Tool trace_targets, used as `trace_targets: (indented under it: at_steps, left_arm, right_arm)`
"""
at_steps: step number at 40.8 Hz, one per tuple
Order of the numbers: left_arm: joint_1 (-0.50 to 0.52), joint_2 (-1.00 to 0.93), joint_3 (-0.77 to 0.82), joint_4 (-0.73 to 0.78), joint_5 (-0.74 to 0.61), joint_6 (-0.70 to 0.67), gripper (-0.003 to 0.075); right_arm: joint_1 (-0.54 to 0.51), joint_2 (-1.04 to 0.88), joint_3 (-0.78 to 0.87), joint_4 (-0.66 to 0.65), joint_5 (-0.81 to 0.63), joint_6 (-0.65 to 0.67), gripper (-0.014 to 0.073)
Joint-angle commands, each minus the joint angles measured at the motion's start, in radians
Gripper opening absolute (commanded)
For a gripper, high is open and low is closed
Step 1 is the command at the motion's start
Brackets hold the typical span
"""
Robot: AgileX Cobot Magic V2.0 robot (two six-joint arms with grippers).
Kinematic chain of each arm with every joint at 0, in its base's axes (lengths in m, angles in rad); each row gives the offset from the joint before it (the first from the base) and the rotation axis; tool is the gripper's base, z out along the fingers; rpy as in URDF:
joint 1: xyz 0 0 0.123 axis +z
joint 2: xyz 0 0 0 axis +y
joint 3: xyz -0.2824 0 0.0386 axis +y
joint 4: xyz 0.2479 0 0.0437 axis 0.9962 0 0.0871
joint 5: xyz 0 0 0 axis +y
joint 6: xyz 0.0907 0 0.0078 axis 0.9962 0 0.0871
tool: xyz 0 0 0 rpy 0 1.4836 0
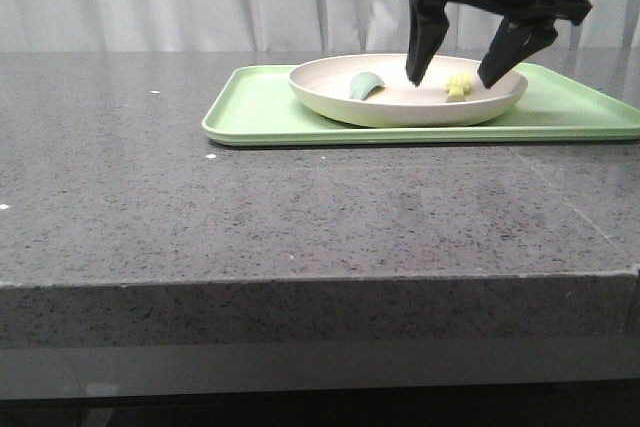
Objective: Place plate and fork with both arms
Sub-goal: 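Lower the right gripper and grasp the yellow fork handle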
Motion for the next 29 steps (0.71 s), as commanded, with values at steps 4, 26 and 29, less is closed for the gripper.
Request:
trace_targets:
  at_steps: [4, 26, 29]
  left_arm:
    - [0.003, 0.007, -0.027, -0.001, -0.074, -0.008, -0.0018]
    - [0.003, 0.007, -0.027, -0.001, -0.074, -0.008, -0.0018]
    - [0.003, 0.007, -0.027, -0.001, -0.074, -0.008, -0.0018]
  right_arm:
    - [-0.002, -0.023, -0.044, -0.013, -0.023, 0.013, 0.0552]
    - [-0.002, -0.009, -0.044, -0.053, -0.02, 0.013, 0.0353]
    - [-0.002, -0.009, -0.044, -0.053, -0.019, 0.013, 0.0265]
